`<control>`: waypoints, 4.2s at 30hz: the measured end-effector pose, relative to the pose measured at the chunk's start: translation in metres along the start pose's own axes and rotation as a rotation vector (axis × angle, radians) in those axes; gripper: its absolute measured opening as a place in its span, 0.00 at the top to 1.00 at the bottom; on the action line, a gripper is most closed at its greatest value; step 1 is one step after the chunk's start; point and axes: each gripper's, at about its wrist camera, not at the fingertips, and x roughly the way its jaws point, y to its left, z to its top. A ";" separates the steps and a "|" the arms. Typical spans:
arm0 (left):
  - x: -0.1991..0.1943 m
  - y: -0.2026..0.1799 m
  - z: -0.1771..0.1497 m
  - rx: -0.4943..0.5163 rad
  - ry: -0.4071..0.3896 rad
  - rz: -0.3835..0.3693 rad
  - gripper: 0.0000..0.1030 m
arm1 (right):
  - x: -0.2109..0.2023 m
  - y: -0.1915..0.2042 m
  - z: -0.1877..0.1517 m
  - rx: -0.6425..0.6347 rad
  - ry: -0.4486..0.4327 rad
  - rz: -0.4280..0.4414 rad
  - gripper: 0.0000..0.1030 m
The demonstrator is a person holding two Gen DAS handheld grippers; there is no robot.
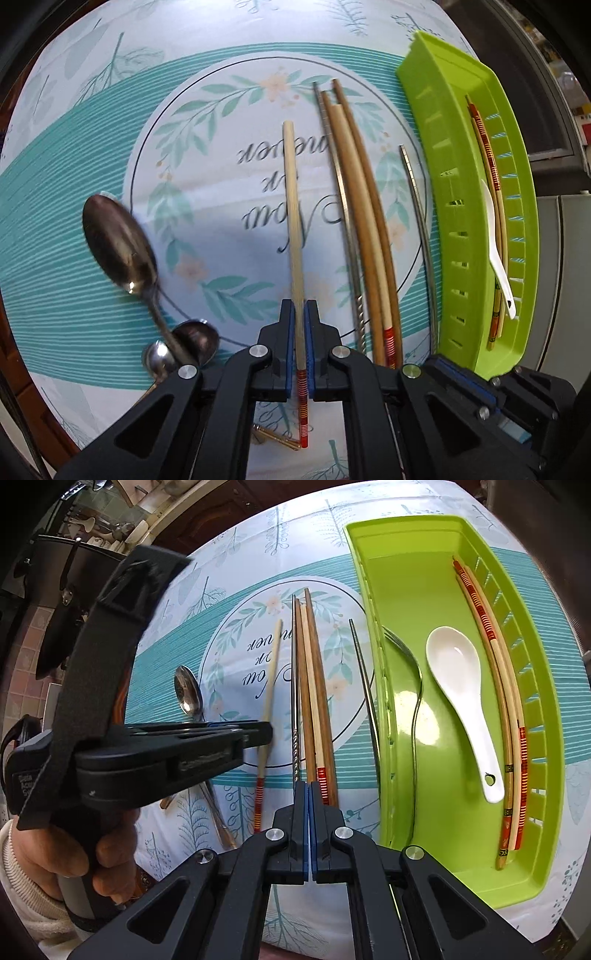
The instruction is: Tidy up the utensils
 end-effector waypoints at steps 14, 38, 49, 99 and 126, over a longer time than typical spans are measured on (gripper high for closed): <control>0.006 0.035 -0.012 -0.052 -0.005 -0.066 0.97 | 0.037 0.029 0.014 -0.094 -0.021 -0.092 0.74; 0.007 0.090 -0.018 -0.099 0.023 -0.129 0.95 | 0.071 0.072 0.013 -0.266 -0.030 -0.305 0.86; 0.002 0.081 -0.023 -0.070 0.017 -0.071 0.95 | 0.057 0.025 0.016 -0.059 0.014 -0.094 0.96; -0.025 0.083 -0.055 -0.140 0.041 -0.041 0.98 | 0.062 0.019 -0.007 -0.066 0.042 -0.063 0.93; -0.083 0.123 -0.056 -0.168 -0.044 -0.143 0.97 | 0.046 0.061 0.020 -0.138 -0.010 -0.165 0.96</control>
